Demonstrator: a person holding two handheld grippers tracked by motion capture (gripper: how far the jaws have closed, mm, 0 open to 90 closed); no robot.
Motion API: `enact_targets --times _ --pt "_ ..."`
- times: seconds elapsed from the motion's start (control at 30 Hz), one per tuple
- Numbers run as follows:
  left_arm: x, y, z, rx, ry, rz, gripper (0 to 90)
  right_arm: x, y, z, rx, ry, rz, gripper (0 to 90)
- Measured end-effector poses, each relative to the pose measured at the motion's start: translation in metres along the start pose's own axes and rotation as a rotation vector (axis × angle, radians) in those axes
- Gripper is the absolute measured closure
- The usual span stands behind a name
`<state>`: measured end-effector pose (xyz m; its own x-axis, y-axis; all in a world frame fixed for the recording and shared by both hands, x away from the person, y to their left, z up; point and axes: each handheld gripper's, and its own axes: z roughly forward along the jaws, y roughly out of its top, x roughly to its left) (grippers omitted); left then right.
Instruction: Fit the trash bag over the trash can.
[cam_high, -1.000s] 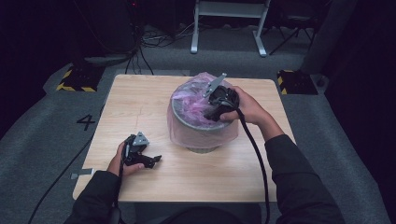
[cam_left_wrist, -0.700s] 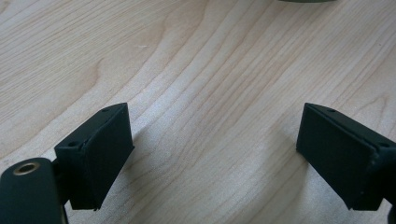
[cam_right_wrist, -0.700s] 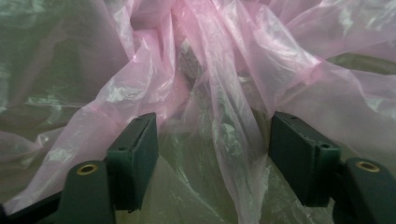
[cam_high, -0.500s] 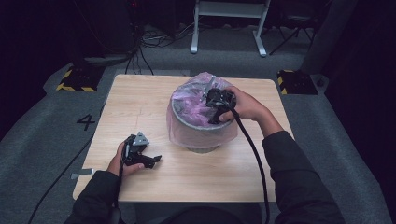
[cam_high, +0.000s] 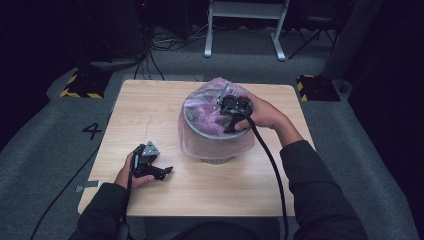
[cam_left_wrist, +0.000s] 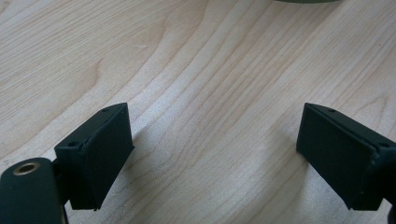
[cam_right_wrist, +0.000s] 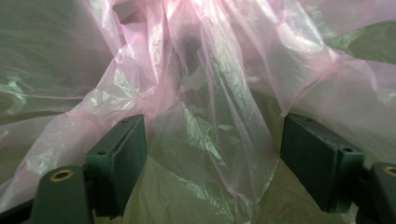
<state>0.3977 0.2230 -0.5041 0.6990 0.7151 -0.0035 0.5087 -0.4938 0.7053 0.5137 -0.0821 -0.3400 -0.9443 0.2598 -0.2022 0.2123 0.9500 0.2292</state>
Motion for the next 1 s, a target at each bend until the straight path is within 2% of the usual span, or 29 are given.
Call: enact_targets --times 0.13,0.2,0.27,0.4,0.53,0.63,0.77,0.9,0.93,0.97,1.0 --pt "0.000 0.000 0.000 0.000 0.000 0.000 10.5 0.000 -0.003 -0.003 -0.061 -0.023 0.020 22.9" --pt "0.000 0.000 0.000 0.000 0.000 0.000 10.5 0.000 -0.007 -0.006 -0.138 -0.043 0.037 23.3" --pt "0.000 0.000 0.000 0.000 0.000 0.000 10.5 0.001 -0.011 -0.009 -0.207 -0.053 0.100 23.3" --pt "0.000 0.000 0.000 0.000 0.000 -0.001 10.5 0.000 -0.021 -0.015 -0.344 -0.096 0.153 21.7" --pt "0.000 0.000 0.000 0.000 0.000 0.000 10.5 0.004 -0.029 -0.026 -0.454 -0.126 0.187 21.1" --pt "0.000 0.000 0.000 0.000 0.000 0.000 10.5 0.007 -0.034 -0.035 -0.525 -0.158 0.198 21.1" --pt "0.000 0.000 0.000 0.000 0.000 0.000 10.5 0.013 -0.044 -0.045 -0.618 -0.153 0.212 22.4" --pt "0.000 0.000 0.000 0.000 0.000 0.000 10.6 0.019 -0.052 -0.051 -0.659 -0.170 0.212 22.5" --pt "0.000 0.000 0.000 -0.001 0.000 -0.001 10.5 0.026 -0.062 -0.056 -0.711 -0.176 0.221 22.7" --pt "0.000 0.000 0.000 -0.001 0.000 -0.001 10.5 0.026 -0.062 -0.056 -0.711 -0.176 0.221 22.7" --pt "0.000 0.000 0.000 0.000 0.000 0.000 10.5 0.031 -0.069 -0.060 -0.743 -0.181 0.219 22.7"
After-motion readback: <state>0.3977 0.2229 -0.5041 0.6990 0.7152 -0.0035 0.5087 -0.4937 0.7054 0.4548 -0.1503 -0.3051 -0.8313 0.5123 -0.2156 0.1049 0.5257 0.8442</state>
